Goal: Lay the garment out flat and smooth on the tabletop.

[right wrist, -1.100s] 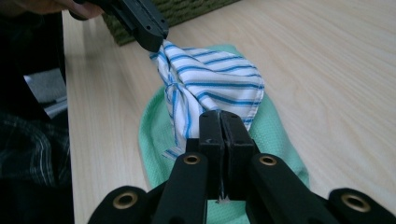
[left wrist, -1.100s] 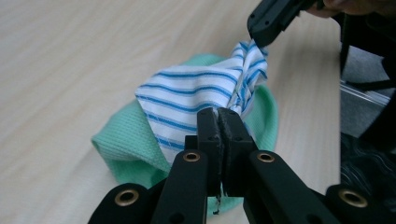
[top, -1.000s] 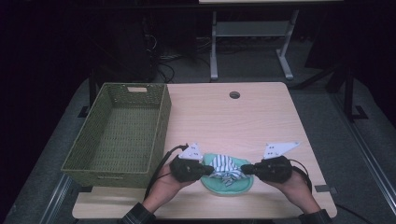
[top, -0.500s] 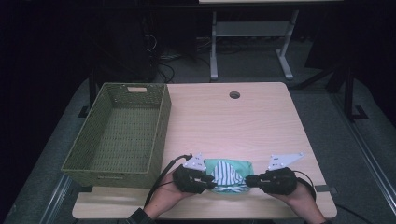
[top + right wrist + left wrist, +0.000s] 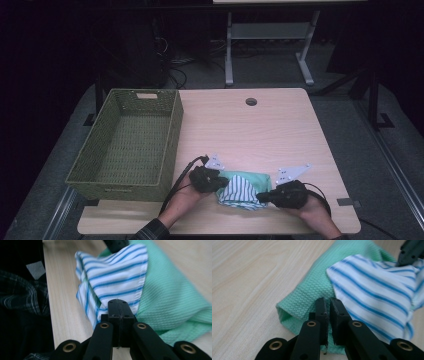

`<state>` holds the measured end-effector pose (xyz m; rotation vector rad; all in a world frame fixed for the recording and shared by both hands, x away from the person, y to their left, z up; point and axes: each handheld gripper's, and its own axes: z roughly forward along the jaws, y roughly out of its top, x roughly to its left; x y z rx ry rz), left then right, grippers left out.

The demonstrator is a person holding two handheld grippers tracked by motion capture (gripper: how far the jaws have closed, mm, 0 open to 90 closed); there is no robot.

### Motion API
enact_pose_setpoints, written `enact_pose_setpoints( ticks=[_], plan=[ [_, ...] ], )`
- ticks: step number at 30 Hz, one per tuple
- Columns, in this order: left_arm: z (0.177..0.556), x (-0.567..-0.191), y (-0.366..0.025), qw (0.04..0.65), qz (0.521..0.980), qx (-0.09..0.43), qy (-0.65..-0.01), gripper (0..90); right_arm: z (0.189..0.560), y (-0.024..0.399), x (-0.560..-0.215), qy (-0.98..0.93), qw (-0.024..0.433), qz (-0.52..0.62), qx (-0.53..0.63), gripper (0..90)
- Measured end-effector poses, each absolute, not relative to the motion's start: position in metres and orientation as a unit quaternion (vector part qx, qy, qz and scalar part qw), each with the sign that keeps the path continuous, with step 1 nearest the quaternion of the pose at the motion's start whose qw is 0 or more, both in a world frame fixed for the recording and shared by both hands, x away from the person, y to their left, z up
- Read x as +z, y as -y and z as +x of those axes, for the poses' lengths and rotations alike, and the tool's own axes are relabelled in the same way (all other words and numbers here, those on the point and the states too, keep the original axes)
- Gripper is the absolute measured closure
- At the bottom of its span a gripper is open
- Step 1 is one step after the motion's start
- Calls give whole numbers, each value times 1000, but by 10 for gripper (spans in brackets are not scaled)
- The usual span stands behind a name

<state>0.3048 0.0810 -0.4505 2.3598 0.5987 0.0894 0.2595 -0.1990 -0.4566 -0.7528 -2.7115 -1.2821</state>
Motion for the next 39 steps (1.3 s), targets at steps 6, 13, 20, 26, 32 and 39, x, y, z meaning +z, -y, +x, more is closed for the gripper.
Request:
enact_pose_setpoints(
  ticks=[6, 13, 20, 26, 32, 39],
  plan=[
    [311, -454, -79, 337, 912, 46, -230, 843, 259, 191, -466, 889, 31, -233, -392, 895],
    [306, -436, -86, 374, 895, 50, -240, 832, 262, 201, -454, 871, 5, -249, -422, 894],
    [294, -416, -95, 408, 882, 36, -234, 875, 283, 211, -443, 853, -40, -289, -434, 895],
    [279, -417, -98, 412, 882, 15, -231, 892, 306, 216, -444, 841, -62, -311, -438, 895],
    [266, -421, -98, 407, 886, -1, -224, 893, 321, 211, -449, 842, -63, -321, -430, 895],
    [252, -429, -87, 400, 892, -26, -209, 893, 328, 203, -457, 847, -56, -321, -420, 895]
  ],
)
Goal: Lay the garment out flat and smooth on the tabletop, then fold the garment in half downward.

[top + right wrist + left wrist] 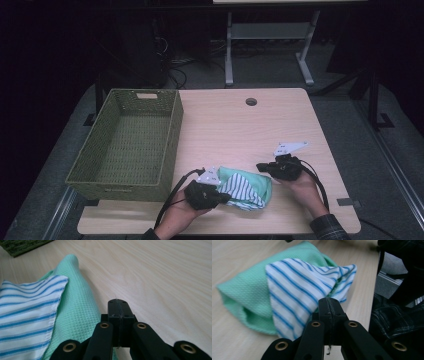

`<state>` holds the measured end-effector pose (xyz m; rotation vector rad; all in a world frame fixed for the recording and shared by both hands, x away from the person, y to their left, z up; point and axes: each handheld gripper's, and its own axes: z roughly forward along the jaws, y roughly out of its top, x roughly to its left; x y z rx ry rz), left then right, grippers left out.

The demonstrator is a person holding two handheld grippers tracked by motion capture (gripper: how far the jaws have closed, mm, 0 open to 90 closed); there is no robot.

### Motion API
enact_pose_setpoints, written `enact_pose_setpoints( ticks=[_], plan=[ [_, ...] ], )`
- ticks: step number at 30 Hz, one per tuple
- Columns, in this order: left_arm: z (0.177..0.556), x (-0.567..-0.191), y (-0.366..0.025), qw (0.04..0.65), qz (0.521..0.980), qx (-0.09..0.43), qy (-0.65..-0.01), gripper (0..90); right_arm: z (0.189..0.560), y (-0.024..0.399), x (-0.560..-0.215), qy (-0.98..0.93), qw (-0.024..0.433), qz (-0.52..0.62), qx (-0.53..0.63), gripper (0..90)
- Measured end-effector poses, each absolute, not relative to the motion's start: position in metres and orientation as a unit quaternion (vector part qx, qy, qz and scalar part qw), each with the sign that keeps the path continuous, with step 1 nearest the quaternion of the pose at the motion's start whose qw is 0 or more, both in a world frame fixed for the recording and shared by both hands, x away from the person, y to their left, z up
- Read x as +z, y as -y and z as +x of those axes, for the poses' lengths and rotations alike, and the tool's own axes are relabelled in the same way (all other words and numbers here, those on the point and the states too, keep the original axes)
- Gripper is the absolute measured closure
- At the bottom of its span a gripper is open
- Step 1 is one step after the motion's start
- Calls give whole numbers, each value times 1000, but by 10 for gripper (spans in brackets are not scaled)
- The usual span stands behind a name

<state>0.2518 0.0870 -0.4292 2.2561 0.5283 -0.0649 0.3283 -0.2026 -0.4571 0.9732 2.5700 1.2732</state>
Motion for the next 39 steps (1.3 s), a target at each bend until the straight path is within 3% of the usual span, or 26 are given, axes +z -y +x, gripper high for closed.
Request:
enact_pose_setpoints(
  ticks=[11, 39],
  plan=[
    [250, -450, -71, 371, 906, -40, -199, 892, 330, 196, -464, -858, 43, 310, 408, 895],
    [300, -449, -90, 365, 896, 33, -252, 891, 326, 202, -466, -860, 23, 316, 401, 895]
  ],
)
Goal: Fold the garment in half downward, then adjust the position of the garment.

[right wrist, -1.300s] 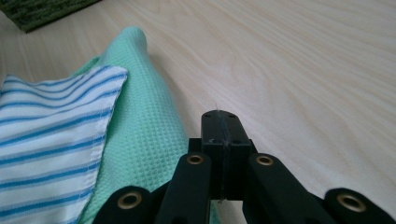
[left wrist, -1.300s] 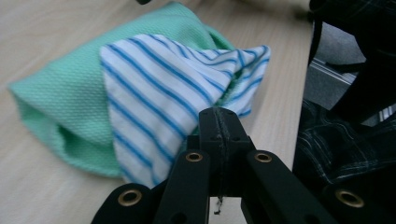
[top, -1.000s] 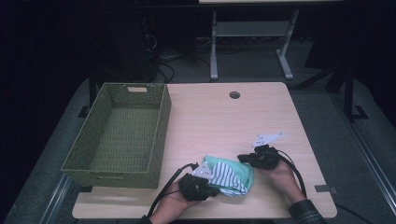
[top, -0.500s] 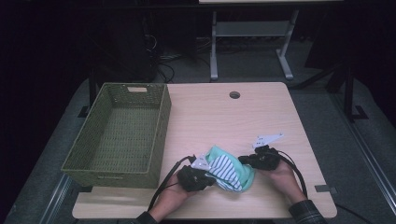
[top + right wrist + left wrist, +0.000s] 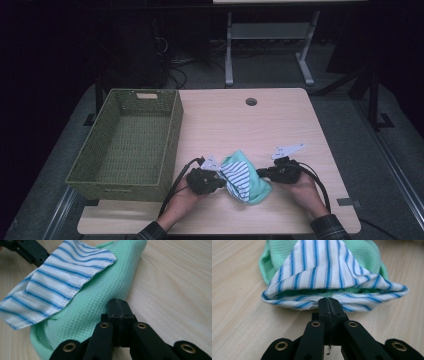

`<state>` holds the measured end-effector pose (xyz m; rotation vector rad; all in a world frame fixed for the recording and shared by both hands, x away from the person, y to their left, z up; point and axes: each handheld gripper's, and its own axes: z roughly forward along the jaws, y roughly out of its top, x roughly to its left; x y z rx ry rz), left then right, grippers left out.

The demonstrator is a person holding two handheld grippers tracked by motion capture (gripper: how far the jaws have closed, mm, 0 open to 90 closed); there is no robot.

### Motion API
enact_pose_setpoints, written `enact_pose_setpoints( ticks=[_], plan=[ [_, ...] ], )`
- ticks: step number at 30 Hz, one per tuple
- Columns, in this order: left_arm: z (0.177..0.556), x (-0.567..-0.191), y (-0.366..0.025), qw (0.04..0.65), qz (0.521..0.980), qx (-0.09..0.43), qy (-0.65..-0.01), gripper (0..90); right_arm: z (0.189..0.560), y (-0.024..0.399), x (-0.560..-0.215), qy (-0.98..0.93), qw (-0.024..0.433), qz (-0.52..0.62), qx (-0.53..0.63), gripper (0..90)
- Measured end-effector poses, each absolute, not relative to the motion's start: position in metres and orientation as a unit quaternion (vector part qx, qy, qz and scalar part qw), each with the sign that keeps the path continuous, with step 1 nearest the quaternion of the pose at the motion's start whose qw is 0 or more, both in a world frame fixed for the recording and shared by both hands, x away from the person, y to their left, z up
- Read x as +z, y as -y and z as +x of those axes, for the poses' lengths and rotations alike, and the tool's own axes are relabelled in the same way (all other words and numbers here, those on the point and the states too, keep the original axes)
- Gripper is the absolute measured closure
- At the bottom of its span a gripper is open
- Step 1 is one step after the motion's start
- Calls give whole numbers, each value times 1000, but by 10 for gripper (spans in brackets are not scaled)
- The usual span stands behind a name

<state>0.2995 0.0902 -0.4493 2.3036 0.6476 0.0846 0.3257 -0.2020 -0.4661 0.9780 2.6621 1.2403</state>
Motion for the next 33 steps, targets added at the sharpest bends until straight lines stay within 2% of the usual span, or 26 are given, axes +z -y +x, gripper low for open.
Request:
enact_pose_setpoints(
  ticks=[21, 30, 33],
  plan=[
    [325, -450, -86, 364, 896, 57, -247, 892, 301, 207, -468, -863, 14, 310, 399, 895],
    [326, -450, -86, 363, 899, 55, -240, 883, 296, 208, -464, -859, 25, 311, 405, 894],
    [326, -447, -89, 363, 899, 54, -237, 850, 295, 213, -461, -852, 40, 322, 411, 844]
  ],
)
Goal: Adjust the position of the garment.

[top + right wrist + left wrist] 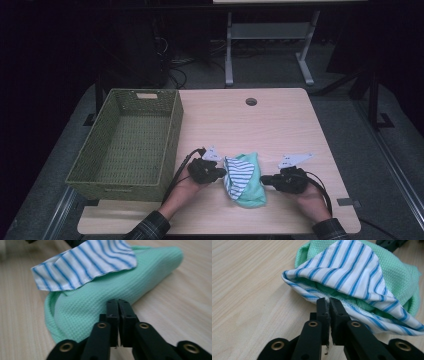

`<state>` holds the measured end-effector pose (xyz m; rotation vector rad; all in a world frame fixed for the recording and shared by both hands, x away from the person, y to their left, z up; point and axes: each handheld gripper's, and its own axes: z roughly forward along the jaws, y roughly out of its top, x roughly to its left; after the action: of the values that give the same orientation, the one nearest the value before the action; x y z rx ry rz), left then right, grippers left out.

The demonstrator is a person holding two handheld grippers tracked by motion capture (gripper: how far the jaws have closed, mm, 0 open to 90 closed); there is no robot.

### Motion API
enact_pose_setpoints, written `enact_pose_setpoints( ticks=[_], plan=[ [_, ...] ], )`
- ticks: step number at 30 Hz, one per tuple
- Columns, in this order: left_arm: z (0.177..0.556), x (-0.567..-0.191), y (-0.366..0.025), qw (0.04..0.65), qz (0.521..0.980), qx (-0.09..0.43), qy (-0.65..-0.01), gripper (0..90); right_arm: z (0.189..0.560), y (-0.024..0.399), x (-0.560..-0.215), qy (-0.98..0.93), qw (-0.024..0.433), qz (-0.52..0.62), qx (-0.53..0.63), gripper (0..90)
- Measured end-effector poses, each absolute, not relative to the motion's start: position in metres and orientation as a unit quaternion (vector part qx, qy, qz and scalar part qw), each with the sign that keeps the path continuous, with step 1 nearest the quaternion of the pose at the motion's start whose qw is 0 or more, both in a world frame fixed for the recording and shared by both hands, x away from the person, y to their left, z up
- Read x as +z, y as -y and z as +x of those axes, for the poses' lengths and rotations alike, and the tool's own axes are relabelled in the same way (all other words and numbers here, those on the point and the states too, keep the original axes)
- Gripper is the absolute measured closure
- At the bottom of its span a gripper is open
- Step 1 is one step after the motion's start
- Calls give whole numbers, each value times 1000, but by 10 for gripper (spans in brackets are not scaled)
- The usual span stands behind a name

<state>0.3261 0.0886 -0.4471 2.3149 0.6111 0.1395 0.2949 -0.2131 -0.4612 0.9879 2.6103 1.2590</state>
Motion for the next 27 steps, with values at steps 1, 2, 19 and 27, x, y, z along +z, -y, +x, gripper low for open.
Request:
enact_pose_setpoints(
  ticks=[1, 2, 19, 27],
  plan=[
    [326, -446, -89, 363, 900, 54, -237, 831, 295, 216, -460, -850, 43, 326, 412, 824],
    [325, -445, -90, 362, 900, 55, -235, 810, 294, 219, -460, -848, 49, 329, 413, 789],
    [315, -417, -91, 365, 910, 58, -188, 331, 282, 275, -479, -813, 158, 426, 363, 131],
    [314, -410, -78, 347, 925, 58, -146, 185, 285, 278, -483, -812, 169, 433, 352, 84]
  ],
)
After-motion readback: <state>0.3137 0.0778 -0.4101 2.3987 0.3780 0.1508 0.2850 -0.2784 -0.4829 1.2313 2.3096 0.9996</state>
